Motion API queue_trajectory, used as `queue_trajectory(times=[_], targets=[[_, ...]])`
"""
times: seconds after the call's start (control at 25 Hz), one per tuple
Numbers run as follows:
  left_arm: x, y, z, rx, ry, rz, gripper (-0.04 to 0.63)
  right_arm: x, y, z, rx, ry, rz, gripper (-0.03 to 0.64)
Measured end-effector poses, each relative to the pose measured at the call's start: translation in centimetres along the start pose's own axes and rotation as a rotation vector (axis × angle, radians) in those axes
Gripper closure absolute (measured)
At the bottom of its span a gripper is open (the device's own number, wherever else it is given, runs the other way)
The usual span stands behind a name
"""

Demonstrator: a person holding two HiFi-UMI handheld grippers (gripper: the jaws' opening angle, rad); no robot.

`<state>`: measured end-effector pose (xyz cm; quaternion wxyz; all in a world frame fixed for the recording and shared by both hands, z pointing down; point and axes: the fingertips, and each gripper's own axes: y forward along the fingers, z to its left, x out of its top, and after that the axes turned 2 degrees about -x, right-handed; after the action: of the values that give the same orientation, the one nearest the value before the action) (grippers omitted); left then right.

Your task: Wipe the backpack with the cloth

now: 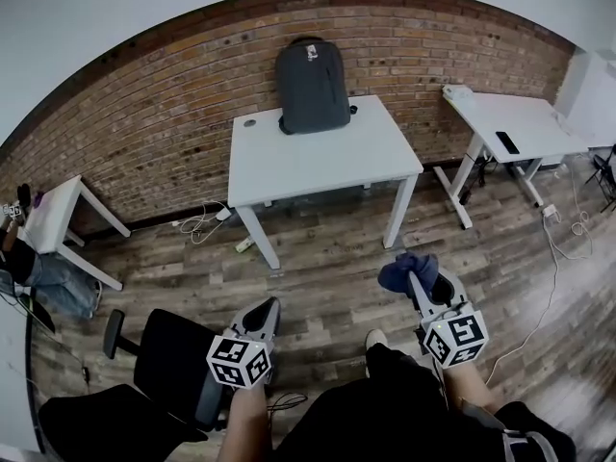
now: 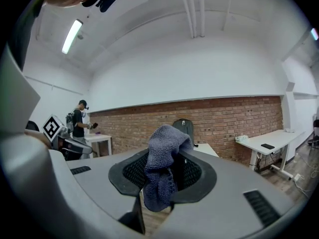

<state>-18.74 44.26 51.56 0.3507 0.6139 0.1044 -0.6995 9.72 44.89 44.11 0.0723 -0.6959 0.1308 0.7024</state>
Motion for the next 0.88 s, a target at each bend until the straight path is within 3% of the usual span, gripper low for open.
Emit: queue_trajectory(times=[0.32, 0.6, 0.88], targets=[[-1.1, -2.0, -1.3, -0.024, 0.003, 0.005, 0.604, -0.3, -3.0, 1.4, -0.017, 0.0, 0.011, 0.505], [-1.2, -2.7, -1.1, 0.011, 0.0, 0.0, 0.604, 0.1, -2.9, 1.2, -0.009, 0.009, -0.009, 0.506], [-0.6, -1.1, -3.9, 0.016, 0.009, 0.003, 0.604, -0.5, -3.9, -1.1, 0.016, -0.019, 0.007, 0.505]])
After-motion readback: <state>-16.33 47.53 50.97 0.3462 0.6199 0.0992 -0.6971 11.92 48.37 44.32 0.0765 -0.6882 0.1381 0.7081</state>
